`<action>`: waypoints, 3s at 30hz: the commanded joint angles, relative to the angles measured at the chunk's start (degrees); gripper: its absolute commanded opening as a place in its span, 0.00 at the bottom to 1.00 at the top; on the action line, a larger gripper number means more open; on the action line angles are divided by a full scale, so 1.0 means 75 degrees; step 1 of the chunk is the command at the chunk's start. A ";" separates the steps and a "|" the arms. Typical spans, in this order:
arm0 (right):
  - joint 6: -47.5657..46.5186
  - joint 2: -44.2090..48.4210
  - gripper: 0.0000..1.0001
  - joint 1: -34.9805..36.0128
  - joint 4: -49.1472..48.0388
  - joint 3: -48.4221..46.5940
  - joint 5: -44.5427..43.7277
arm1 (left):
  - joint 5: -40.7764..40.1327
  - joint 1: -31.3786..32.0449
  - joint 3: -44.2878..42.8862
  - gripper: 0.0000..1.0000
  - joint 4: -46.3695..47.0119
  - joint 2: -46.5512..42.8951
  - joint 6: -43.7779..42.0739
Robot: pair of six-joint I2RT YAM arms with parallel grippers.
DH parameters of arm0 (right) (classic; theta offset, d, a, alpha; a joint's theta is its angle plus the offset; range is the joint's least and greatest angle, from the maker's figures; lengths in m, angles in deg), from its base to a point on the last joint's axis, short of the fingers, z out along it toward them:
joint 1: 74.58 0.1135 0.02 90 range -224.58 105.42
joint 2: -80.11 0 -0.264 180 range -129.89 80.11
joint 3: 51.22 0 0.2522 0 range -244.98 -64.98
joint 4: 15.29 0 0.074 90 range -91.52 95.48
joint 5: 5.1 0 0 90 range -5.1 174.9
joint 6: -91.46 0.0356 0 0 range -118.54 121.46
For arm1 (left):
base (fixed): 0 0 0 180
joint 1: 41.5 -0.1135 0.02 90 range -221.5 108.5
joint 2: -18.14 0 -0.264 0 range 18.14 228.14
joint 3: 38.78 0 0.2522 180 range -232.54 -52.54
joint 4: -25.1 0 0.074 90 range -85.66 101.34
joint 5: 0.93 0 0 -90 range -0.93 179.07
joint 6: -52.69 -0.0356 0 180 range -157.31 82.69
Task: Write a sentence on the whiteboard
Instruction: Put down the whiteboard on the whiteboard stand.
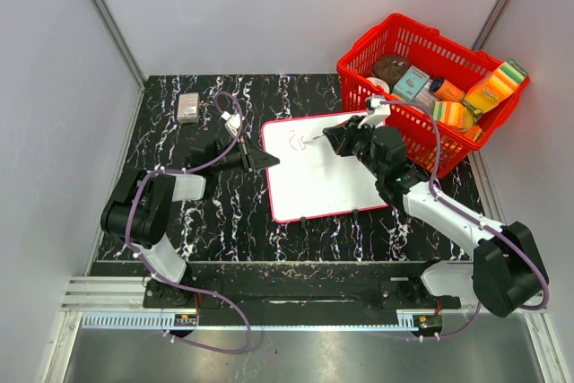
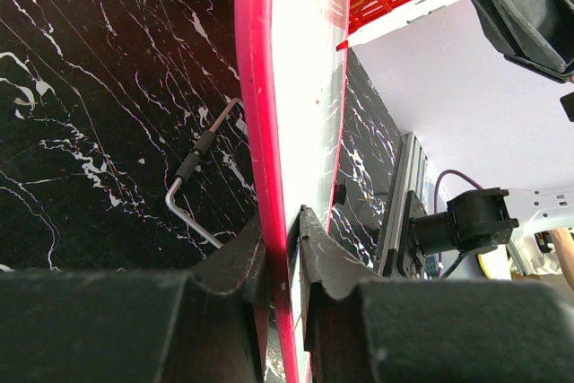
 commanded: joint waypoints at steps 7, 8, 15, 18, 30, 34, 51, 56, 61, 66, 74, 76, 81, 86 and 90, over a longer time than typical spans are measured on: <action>-0.0089 -0.0108 0.00 0.0052 -0.0352 -0.0220 -0.0466 | 0.0056 0.0129 -0.0058 0.00 0.0112 -0.0170 -0.0605; -0.0089 -0.0097 0.00 0.0052 -0.0375 -0.0162 -0.0513 | 0.0056 0.0129 -0.0057 0.00 0.0112 -0.0170 -0.0605; -0.0147 -0.0073 0.00 0.0052 -0.0329 -0.0114 -0.0771 | 0.0056 0.0129 -0.0057 0.00 0.0124 -0.0170 -0.0605; -0.0217 -0.0026 0.00 0.0052 -0.0270 -0.0138 -0.0877 | 0.0056 0.0129 -0.0057 0.00 0.0124 -0.0170 -0.0605; -0.0300 -0.0131 0.00 0.0052 -0.0269 -0.0208 -0.1158 | 0.0056 0.0140 -0.0057 0.00 0.0112 -0.0170 -0.0605; -0.0288 -0.0190 0.00 0.0052 -0.0305 -0.0325 -0.1147 | 0.0056 0.0140 -0.0069 0.00 0.0124 -0.0170 -0.0605; -0.0124 -0.0378 0.00 0.0040 -0.0071 -0.0373 -0.0490 | 0.0056 0.0140 -0.0058 0.00 0.0112 -0.0159 -0.0605; -0.0112 -0.0214 0.00 0.0052 0.0199 -0.0279 -0.0443 | 0.0056 0.0140 -0.0069 0.00 0.0112 -0.0170 -0.0617; -0.0100 -0.0120 0.00 0.0052 0.0304 -0.0150 -0.0408 | 0.0056 0.0140 -0.0069 0.00 0.0112 -0.0182 -0.0617; -0.0054 -0.0120 0.00 0.0052 0.0410 -0.0056 -0.0280 | 0.0056 0.0140 -0.0069 0.00 0.0112 -0.0171 -0.0617; -0.0042 0.0149 0.00 0.0052 0.0550 0.0225 -0.0420 | 0.0056 0.0140 -0.0069 0.00 0.0112 -0.0159 -0.0617; -0.0065 0.0196 0.00 0.0052 0.0562 0.0237 -0.0513 | 0.0056 0.0140 -0.0081 0.00 0.0100 -0.0159 -0.0617; -0.0112 0.0278 0.00 0.0052 0.0598 0.0225 -0.0724 | 0.0056 0.0140 -0.0081 0.00 0.0100 -0.0170 -0.0617; -0.0171 0.0349 0.00 0.0052 0.0516 0.0202 -0.0982 | 0.0056 0.0152 -0.0069 0.00 0.0100 -0.0171 -0.0617; -0.0183 0.0337 0.00 0.0052 0.0457 0.0015 -0.0959 | 0.0056 0.0152 -0.0081 0.00 0.0100 -0.0170 -0.0605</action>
